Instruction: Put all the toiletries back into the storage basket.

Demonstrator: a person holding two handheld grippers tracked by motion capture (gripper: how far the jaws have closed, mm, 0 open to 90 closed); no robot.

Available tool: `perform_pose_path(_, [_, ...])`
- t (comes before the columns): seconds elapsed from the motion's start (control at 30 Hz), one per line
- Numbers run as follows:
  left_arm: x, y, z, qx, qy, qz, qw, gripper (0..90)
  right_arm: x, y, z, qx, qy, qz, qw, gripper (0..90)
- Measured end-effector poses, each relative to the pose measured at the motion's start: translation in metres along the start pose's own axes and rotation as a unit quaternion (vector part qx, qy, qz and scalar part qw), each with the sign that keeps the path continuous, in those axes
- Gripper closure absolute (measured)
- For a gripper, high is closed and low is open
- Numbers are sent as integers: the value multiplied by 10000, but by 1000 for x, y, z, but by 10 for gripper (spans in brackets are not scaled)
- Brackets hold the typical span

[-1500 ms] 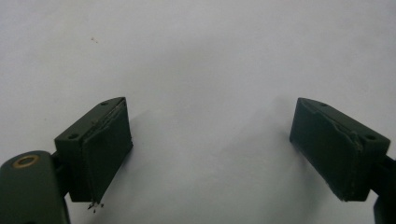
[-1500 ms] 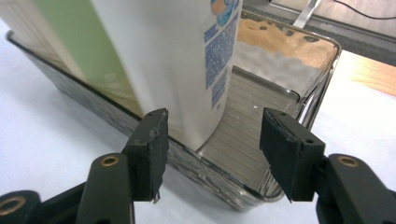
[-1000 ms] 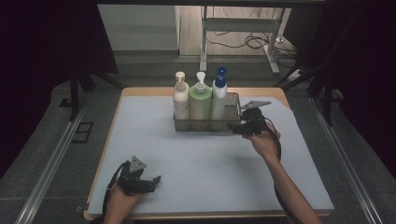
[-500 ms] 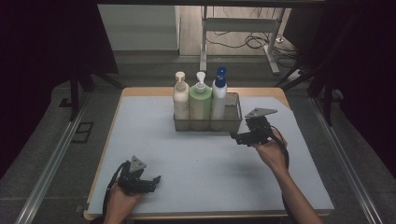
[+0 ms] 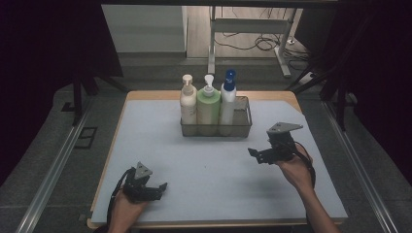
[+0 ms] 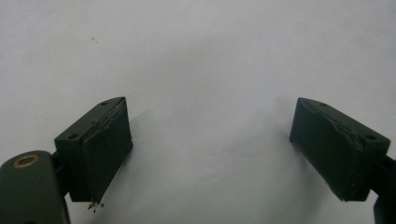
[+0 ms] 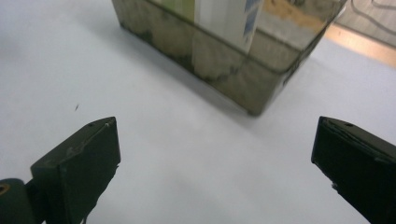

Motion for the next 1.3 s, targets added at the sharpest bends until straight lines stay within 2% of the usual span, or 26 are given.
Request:
perform_pose_path(0.27, [0,0,0,-1,16,-2,10000,123,-1,-14,24,142,-26,158,9998,17])
perform_pose_path(0.5, [0,0,0,-2,3,-2,10000,123,-2,-13,46,278,42,122,9995,22])
perform_pose_path(0.8, [0,0,0,-8,4,-4,10000,123,6,-2,78,316,204,-69,9993,25])
perform_pose_path(1.07, [0,0,0,-12,6,-5,10000,123,8,11,104,422,362,-144,9984,29])
perform_pose_path(1.2, [0,0,0,-11,8,-4,10000,123,10,18,113,466,314,-100,9984,21])
perform_pose_path(1.3, [0,0,0,-11,7,-5,10000,123,13,19,113,489,220,-15,9986,12])
Point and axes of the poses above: each handheld gripper's, and its own axes: y roughly forward along the jaws, z roughly out of its underside, x roughly to its left, the point moved 1 cm from there along y, roughly forward along the jaws, and after that the axes turned 2 degrees about -z, right-handed, at the moved point
